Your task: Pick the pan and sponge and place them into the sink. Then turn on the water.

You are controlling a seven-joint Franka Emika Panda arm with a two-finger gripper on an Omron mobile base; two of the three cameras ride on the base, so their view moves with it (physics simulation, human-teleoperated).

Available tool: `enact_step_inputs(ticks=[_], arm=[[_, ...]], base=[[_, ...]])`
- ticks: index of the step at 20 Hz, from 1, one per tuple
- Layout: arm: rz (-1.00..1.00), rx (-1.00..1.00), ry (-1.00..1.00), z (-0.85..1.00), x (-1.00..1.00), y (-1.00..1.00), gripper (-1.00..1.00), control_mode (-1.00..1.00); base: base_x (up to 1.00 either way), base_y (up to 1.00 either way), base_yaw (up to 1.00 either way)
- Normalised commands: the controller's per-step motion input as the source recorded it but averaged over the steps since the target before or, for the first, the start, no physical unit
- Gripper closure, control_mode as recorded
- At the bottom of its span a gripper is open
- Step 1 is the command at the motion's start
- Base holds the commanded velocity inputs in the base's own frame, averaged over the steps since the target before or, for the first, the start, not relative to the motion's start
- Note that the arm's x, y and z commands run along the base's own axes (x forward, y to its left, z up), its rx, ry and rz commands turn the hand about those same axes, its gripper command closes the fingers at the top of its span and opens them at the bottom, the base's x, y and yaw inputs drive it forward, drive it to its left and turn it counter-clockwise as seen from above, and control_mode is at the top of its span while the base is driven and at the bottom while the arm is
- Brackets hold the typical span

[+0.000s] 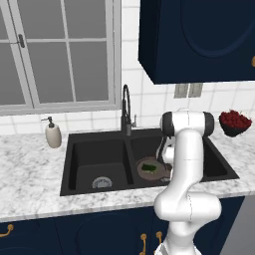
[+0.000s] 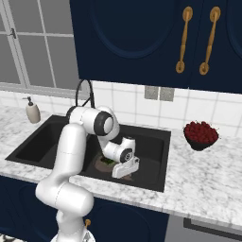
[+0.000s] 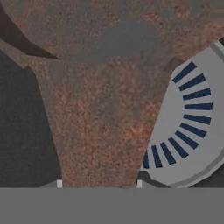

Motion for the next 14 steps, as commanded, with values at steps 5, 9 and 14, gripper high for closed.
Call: enact_step_inputs(ticks=[5, 9, 14], arm=[[0.03, 0.05, 0.01, -0.04, 0.00, 0.20, -1.00, -1.00], [0.03, 0.05, 0.00, 0.00, -0.13, 0.04, -1.00, -1.00], [0.00, 0.07, -0.03, 0.27, -0.13, 0.01, -1.00, -1.00]], base=[[0.00, 0.00, 0.00], [0.00, 0.00, 0.00], [0.00, 0.00, 0.00]])
